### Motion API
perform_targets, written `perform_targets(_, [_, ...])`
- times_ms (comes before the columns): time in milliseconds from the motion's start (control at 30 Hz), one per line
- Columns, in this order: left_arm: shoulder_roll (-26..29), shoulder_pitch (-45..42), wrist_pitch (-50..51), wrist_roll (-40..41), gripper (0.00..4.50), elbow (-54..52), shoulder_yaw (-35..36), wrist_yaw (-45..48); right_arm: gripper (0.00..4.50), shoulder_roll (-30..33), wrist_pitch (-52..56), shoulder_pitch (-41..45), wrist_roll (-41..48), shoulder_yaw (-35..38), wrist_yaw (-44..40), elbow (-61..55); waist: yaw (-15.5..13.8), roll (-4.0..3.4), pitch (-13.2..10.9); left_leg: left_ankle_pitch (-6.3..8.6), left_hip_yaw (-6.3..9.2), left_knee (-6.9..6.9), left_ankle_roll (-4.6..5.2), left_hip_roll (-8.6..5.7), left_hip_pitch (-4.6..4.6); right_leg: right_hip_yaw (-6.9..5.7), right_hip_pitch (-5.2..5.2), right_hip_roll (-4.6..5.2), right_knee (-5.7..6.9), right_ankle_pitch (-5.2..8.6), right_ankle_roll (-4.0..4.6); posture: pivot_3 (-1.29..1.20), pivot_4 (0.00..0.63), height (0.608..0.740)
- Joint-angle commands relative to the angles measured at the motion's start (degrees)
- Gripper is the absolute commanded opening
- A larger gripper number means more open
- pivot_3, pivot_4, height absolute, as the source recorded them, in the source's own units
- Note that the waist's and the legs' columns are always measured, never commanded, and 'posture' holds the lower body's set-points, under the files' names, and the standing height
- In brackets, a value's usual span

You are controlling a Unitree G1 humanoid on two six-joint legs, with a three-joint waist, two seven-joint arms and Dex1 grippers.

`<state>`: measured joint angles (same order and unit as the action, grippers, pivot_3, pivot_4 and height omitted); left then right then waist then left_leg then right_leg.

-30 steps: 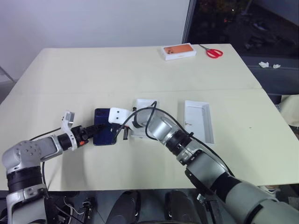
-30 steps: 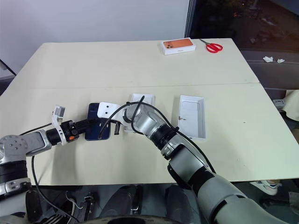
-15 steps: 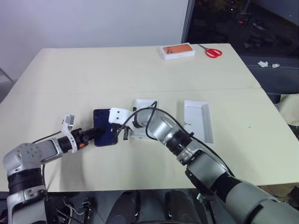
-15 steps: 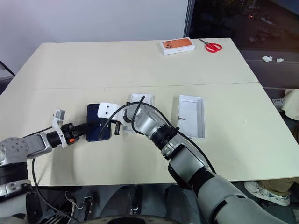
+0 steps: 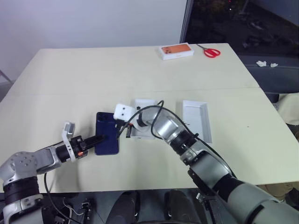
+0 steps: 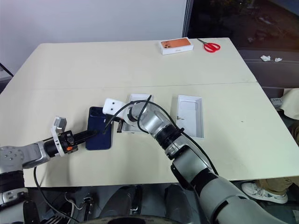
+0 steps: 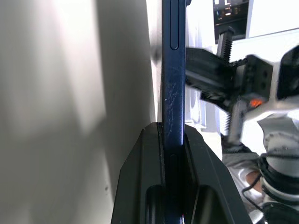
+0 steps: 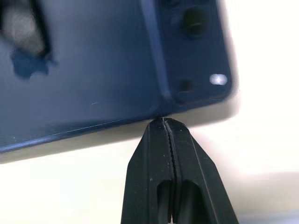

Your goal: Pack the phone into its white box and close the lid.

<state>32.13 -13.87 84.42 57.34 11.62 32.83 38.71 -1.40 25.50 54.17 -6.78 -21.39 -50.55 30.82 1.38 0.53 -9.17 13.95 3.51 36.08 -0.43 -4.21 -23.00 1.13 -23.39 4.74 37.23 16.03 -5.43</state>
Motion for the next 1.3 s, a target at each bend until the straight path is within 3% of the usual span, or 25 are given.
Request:
perform_targets(33, [-0.32,-0.2,2.01,3.87,0.0,2.25,5.31,-0.25,0.81,0.24,6.45,1.3,8.05,6.55,-2.35,-8.71,0.2,0.0,0.0,0.0,0.0,-0.01,0.0,0.03,-0.03,0.0,-0.03,-0.02,0.0,0.0,0.0,0.0,0.15,0.74])
perform_targets(200, [-0.98,-0.99,3.15,6.17,0.0,2.99,9.45,-2.29,3.11,4.48,14.88,-0.64,12.7,7.78,-4.79,-18.28,0.9,0.02,0.0,0.01,0.02,0.0,0.02,0.05,-0.23,-0.02,-0.17,-0.02,0.02,0.0,0.0,0.0,0.15,0.74])
perform_targets(367, [-2.01,-3.06,4.9,9.98,0.0,3.49,13.98,-5.01,3.11,13.4,15.32,-5.59,12.51,2.73,-9.24,-25.54,0.77,0.11,-0.04,0.01,0.02,0.04,0.03,0.04,-0.36,-0.04,-0.2,0.0,0.0,0.0,0.0,0.0,0.15,0.74])
perform_targets(567, [-1.94,-3.61,5.41,11.29,0.0,3.35,15.14,-7.76,3.11,19.52,15.28,-10.4,11.6,-2.75,-10.83,-31.62,1.25,0.14,-0.06,0.01,-0.01,-0.02,0.02,0.08,-0.4,0.01,-0.2,-0.02,0.02,0.0,0.0,0.0,0.15,0.74])
perform_targets(1033, [-2.3,-3.91,5.23,13.93,0.0,2.26,14.48,-10.84,3.11,21.45,13.16,-12.2,8.19,-8.37,-7.77,-30.34,0.78,0.19,-0.08,-0.02,-0.01,0.04,-0.03,0.09,-0.4,-0.01,-0.19,-0.02,0.01,0.0,0.0,0.0,0.15,0.74])
perform_targets(1200, [-2.51,-3.68,5.14,14.95,0.0,1.72,14.26,-11.76,0.83,21.83,12.48,-12.56,7.57,-8.86,-7.94,-30.15,0.79,0.21,-0.07,-0.03,0.0,0.04,-0.04,0.09,-0.4,-0.01,-0.17,-0.02,0.01,0.0,0.0,0.0,0.15,0.74])
perform_targets(1300, [-2.64,-3.5,5.16,15.52,0.0,1.35,14.1,-12.19,0.83,21.97,12.52,-12.73,7.54,-8.82,-7.92,-30.27,0.89,0.22,-0.06,-0.03,0.0,0.03,-0.04,0.09,-0.4,-0.01,-0.17,-0.03,0.02,0.0,0.0,0.0,0.15,0.74])
